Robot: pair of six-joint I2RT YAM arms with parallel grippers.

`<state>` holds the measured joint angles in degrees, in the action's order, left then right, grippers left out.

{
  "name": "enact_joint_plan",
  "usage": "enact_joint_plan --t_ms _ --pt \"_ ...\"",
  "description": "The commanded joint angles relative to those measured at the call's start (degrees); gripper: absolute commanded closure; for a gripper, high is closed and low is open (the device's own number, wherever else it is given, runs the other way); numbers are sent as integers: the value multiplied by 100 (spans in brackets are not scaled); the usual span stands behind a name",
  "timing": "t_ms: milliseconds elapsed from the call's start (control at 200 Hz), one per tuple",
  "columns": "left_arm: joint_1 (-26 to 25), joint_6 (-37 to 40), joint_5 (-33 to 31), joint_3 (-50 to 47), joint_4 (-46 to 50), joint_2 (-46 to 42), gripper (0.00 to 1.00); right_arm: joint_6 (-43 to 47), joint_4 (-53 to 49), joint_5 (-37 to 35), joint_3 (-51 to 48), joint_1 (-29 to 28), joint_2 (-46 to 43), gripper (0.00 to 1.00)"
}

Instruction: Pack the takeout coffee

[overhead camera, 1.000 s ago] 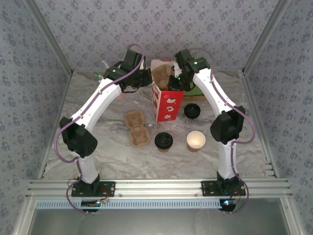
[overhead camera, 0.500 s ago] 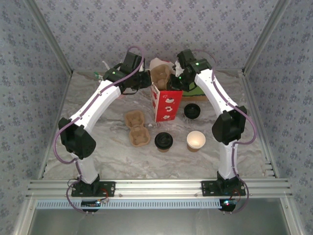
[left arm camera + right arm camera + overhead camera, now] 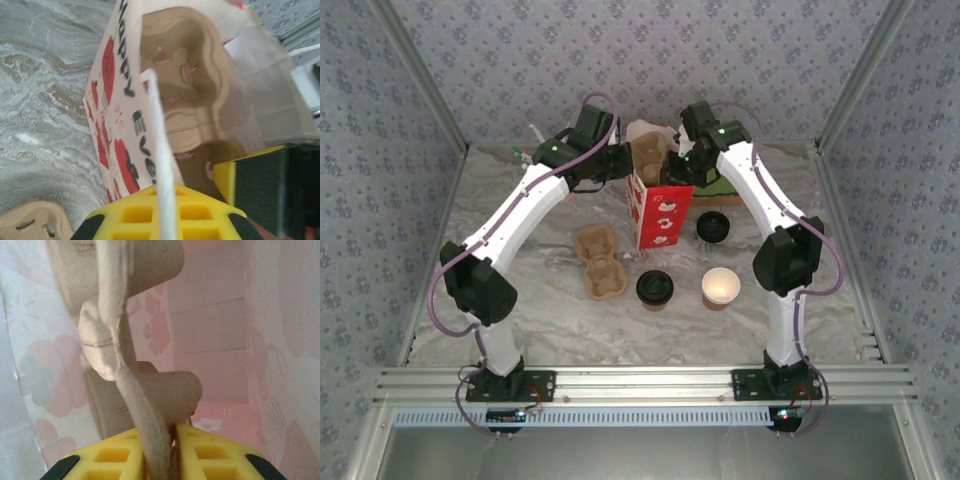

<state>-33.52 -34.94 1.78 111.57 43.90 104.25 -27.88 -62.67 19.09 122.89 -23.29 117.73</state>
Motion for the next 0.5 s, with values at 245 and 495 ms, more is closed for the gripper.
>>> enact_joint_plan --t_ms 245,495 --pt "-167 275 -389 521 306 -103 100 -328 46 177 -213 12 -55 79" --pt "-173 323 -348 708 354 40 100 -330 59 86 -339 24 -74 79"
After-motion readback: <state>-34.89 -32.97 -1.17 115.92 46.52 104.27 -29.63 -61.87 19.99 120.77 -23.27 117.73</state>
